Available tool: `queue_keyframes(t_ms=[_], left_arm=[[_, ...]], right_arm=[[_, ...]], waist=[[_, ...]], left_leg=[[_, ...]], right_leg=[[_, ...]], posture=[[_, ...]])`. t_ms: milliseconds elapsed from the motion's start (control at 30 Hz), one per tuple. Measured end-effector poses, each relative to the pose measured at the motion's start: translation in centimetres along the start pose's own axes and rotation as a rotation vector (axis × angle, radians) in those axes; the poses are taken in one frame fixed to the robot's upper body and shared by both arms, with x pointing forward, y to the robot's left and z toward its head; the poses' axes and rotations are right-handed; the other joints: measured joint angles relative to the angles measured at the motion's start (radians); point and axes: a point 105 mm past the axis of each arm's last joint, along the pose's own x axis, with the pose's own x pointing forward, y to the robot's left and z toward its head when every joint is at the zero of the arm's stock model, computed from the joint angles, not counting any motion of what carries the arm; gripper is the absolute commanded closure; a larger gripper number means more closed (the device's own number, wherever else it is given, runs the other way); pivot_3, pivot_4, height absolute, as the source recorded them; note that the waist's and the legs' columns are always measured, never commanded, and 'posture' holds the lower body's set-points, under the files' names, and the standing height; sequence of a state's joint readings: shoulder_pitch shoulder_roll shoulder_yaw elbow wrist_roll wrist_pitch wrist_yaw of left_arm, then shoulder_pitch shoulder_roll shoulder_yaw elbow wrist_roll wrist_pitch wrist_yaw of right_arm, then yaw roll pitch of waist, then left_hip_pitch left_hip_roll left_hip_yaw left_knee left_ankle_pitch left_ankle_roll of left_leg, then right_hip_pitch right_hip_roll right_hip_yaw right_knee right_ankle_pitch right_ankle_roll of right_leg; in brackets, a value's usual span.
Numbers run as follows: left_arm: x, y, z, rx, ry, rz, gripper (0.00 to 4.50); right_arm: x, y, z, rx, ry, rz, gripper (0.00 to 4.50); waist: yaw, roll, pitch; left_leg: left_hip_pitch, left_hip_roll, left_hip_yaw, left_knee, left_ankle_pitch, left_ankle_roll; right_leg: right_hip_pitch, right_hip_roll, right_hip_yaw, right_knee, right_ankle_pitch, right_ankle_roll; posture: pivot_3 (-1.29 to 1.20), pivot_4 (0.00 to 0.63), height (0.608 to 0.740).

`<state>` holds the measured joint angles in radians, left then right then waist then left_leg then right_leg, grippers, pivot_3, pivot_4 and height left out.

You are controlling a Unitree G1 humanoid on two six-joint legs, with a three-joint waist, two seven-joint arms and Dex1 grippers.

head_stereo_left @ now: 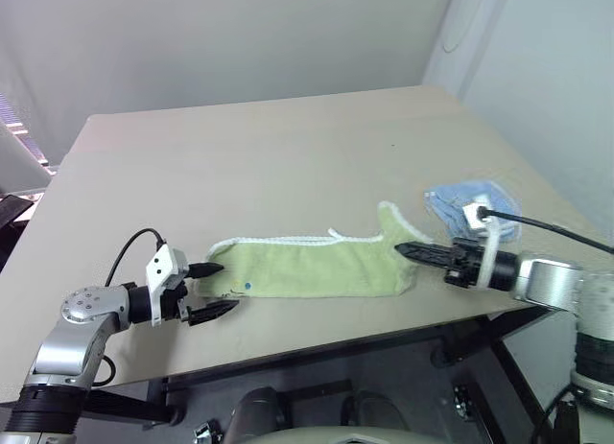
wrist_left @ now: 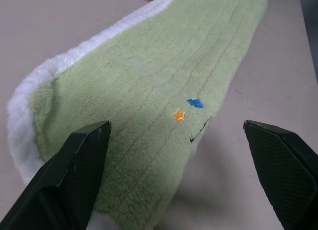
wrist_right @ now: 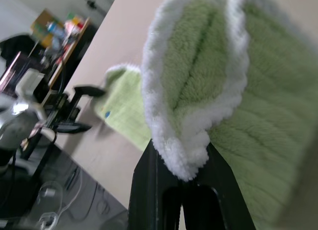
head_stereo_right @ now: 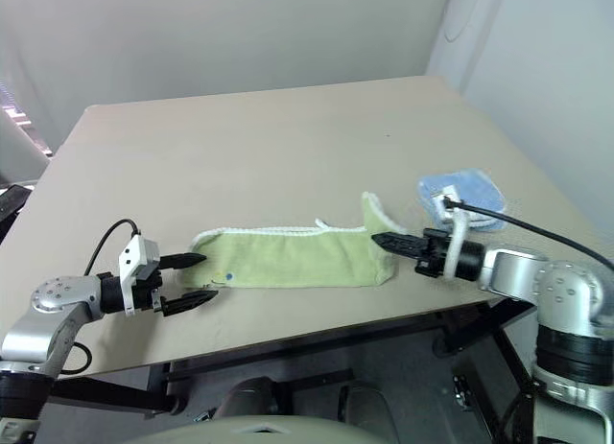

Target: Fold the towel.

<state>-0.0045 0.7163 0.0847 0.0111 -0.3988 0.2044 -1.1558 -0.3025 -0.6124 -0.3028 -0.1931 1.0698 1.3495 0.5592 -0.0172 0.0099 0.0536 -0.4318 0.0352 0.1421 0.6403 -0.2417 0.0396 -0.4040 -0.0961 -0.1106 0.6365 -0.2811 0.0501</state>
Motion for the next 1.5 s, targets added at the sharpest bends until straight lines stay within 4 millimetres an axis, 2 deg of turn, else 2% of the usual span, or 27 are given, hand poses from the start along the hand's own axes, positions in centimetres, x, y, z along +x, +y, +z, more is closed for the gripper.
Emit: queue_keyframes(t_ms=[100,267,533,667,800,967,1067,1167,1200,1300,1433,1500], left_arm=[[0.0,0.0,-0.1,0.008,0.003,0.003,0.0],[-0.1,-0.2,-0.6,-0.002,0.011,0.012,0.0],[-0.2,-0.3,-0.7,-0.003,0.014,0.025,0.0],[-0.4,-0.3,-0.8,-0.007,0.015,0.033,0.0],[-0.4,-0.3,-0.8,-0.007,0.015,0.032,0.0],[-0.5,0.1,-0.2,-0.017,-0.009,0.04,0.0],[-1.0,0.8,1.3,-0.066,-0.071,0.066,0.0],[-1.4,1.3,4.4,-0.064,-0.158,0.057,0.0],[-1.4,1.4,5.5,-0.051,-0.183,0.049,0.39],[-0.4,1.0,8.2,-0.027,-0.255,-0.013,1.36],[3.7,-0.1,11.9,-0.006,-0.369,-0.154,2.87],[5.3,-0.4,12.9,0.004,-0.383,-0.201,3.64]], right_arm=[[2.0,0.2,-1.0,-0.007,0.058,0.009,4.44],[4.6,0.5,-1.6,-0.026,0.077,0.02,4.44],[6.6,0.6,-3.3,-0.039,0.136,0.022,4.44],[7.0,0.5,-4.0,-0.047,0.169,0.015,3.43],[7.4,0.3,-4.5,-0.044,0.198,0.006,1.96],[7.4,0.8,-3.5,-0.07,0.193,0.043,0.22],[5.4,1.4,-2.2,-0.138,0.168,0.07,0.22],[2.4,2.8,1.3,-0.245,0.042,0.1,0.22],[1.6,2.9,2.2,-0.276,0.003,0.093,0.18],[0.6,2.5,3.8,-0.367,-0.11,0.056,0.81],[0.8,1.7,4.6,-0.383,-0.23,0.058,2.26],[1.0,1.7,4.6,-0.397,-0.26,0.07,3.04]], waist=[[0.001,0.0,0.0],[0.003,0.0,0.0],[0.001,0.0,0.0],[0.001,0.0,0.0],[0.0,0.0,0.0],[0.003,0.0,0.0],[0.007,0.0,0.0],[0.006,-0.001,0.0],[0.005,-0.002,-0.001],[0.004,-0.002,-0.001],[0.008,-0.003,-0.001],[0.005,-0.003,-0.001]], left_leg=[[0.0,0.0,0.0,0.0,0.0,0.0],[0.0,0.0,0.0,0.002,0.0,0.0],[0.0,0.0,0.0,0.006,0.0,0.0],[0.0,0.0,0.0,0.006,0.0,0.0],[0.0,0.0,0.0,0.006,0.0,0.0],[0.0,0.0,0.0,0.007,0.0,0.0],[-0.002,0.0,0.0,0.008,0.0,0.0],[-0.003,0.0,0.0,0.009,0.0,0.0],[-0.003,0.0,0.0,0.009,0.0,0.0],[-0.001,0.0,0.0,0.009,0.0,0.0],[-0.001,-0.001,0.0,0.012,0.003,0.004],[-0.001,-0.001,0.0,0.012,0.004,0.005]], right_leg=[[0.0,0.0,0.0,0.001,0.001,0.001],[0.0,0.0,0.0,0.002,0.001,0.002],[-0.001,-0.002,0.0,0.008,0.0,0.0],[-0.003,-0.002,0.0,0.01,0.0,-0.001],[-0.003,-0.002,0.0,0.01,0.0,-0.001],[-0.003,-0.002,0.0,0.01,0.0,-0.001],[-0.003,-0.002,0.0,0.01,0.0,0.0],[-0.003,-0.002,0.0,0.01,0.0,0.0],[-0.003,-0.002,0.0,0.01,0.0,0.0],[-0.001,-0.001,0.0,0.01,0.0,0.0],[0.005,0.0,-0.001,0.013,0.002,0.004],[0.005,0.0,-0.001,0.013,0.003,0.006]], posture=[[0.0,0.0,0.724],[0.0,0.0,0.724],[0.0,0.0,0.724],[0.0,0.0,0.724],[0.0,0.0,0.724],[0.0,0.0,0.724],[0.0,0.0,0.724],[0.0,0.0,0.724],[0.0,0.0,0.724],[0.0,0.0,0.724],[0.0,0.0,0.724],[0.0,0.0,0.724]])
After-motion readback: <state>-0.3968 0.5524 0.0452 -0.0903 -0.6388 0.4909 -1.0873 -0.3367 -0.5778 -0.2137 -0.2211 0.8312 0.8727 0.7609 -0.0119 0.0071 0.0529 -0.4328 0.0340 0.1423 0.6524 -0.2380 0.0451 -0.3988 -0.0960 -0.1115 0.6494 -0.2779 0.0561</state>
